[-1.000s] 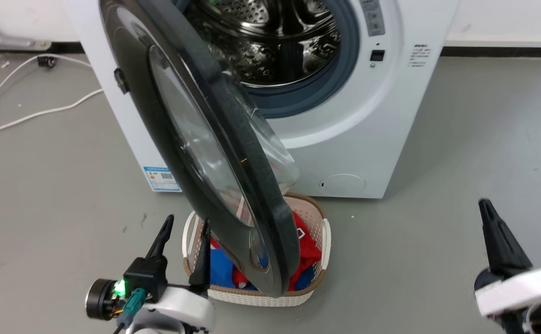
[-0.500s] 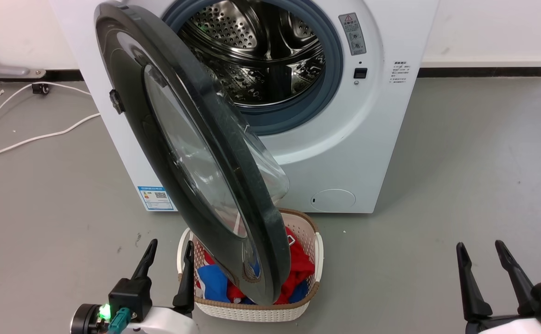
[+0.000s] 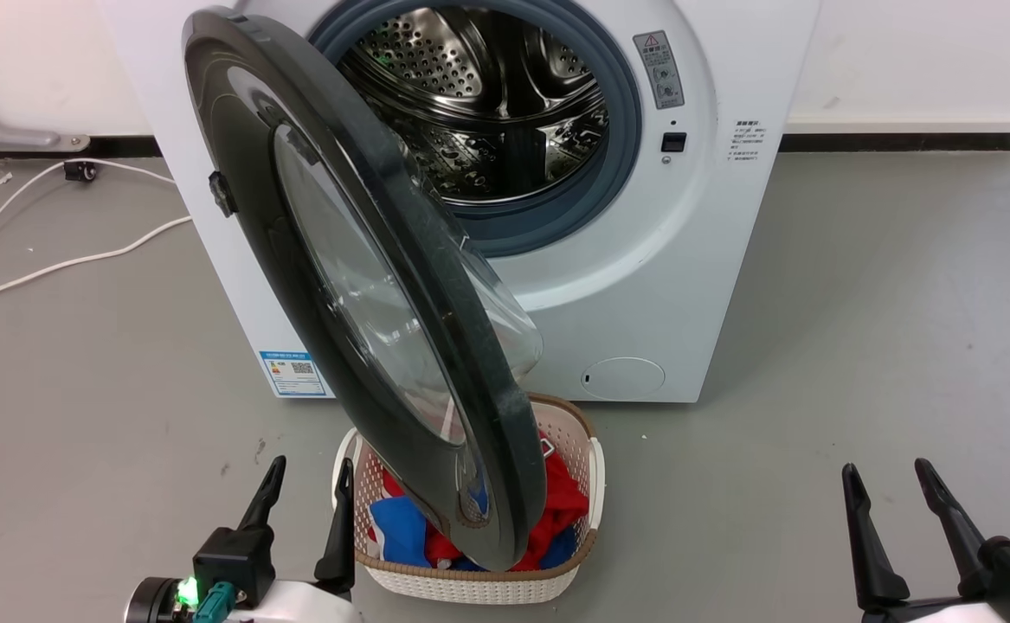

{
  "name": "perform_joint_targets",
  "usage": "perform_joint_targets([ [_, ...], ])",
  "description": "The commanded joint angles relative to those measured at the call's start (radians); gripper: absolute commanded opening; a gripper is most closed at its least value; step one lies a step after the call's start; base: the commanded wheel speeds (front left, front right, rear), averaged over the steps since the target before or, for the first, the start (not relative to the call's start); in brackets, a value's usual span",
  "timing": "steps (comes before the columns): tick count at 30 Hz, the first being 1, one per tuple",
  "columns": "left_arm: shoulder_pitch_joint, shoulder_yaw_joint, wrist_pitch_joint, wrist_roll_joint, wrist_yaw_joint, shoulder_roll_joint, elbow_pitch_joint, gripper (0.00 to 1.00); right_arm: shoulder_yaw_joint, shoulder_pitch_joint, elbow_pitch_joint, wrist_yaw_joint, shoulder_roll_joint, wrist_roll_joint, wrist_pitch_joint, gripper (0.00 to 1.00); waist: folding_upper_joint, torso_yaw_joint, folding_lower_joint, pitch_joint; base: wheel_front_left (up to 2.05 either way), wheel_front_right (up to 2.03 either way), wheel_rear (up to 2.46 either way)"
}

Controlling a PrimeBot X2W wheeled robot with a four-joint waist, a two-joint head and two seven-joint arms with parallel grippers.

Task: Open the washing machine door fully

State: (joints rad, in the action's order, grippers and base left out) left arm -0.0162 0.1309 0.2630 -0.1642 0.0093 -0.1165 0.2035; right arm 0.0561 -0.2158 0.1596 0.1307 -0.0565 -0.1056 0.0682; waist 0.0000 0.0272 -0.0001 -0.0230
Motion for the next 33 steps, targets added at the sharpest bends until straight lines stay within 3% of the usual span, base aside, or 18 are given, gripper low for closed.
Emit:
perform_joint_targets([
  [1,-0.002,-0.003,0.003,-0.005,0.002,-0.004,-0.003,1.00,-0.001,-0.010,0.006,0.000,0.004,0.000,-0.002,1.00,0.0000,0.000,0.0001,0.001,0.00,0.00,0.00],
  [2,-0.002,-0.004,0.003,-0.005,0.002,-0.005,-0.003,1.00,-0.003,-0.009,0.008,0.000,0.005,0.000,-0.001,1.00,0.0000,-0.001,0.0001,0.002,0.00,0.00,0.00],
  [3,0.000,-0.005,0.003,-0.006,0.001,-0.005,-0.003,0.92,-0.004,-0.008,0.009,0.000,0.005,0.001,-0.003,1.00,0.0000,0.000,0.0001,0.003,0.00,0.00,0.00],
  [4,0.001,-0.004,0.003,-0.006,0.000,-0.005,-0.004,0.35,-0.004,-0.007,0.009,0.000,0.006,0.001,-0.004,1.00,0.0000,0.000,0.0001,0.003,0.00,0.00,0.00],
  [5,0.003,-0.004,0.003,-0.005,-0.002,-0.005,-0.003,0.04,-0.003,-0.006,0.010,0.000,0.006,0.002,-0.006,1.00,0.0000,0.000,0.0001,0.004,0.00,0.00,0.00],
  [6,0.005,-0.004,0.003,-0.005,-0.004,-0.005,-0.003,0.00,-0.003,-0.005,0.011,0.000,0.006,0.003,-0.005,1.00,0.0000,0.001,0.0001,0.004,0.00,0.00,0.00],
  [17,0.045,-0.022,0.002,-0.023,0.020,0.007,-0.065,0.00,-0.003,-0.001,0.016,0.000,0.007,-0.005,-0.014,1.00,0.0000,0.011,0.0001,0.002,0.00,0.00,0.00],
  [24,0.193,-0.017,-0.035,0.000,0.056,0.012,-0.292,0.00,0.016,0.003,0.004,0.000,0.007,-0.034,-0.022,1.00,0.0000,0.032,0.0001,0.000,0.00,0.00,0.00],
  [33,0.366,0.103,-0.126,0.019,0.055,0.043,-0.512,0.00,0.014,0.021,-0.012,0.000,0.007,-0.035,-0.016,1.00,0.0000,0.029,0.0001,-0.002,0.00,0.00,0.00],
])
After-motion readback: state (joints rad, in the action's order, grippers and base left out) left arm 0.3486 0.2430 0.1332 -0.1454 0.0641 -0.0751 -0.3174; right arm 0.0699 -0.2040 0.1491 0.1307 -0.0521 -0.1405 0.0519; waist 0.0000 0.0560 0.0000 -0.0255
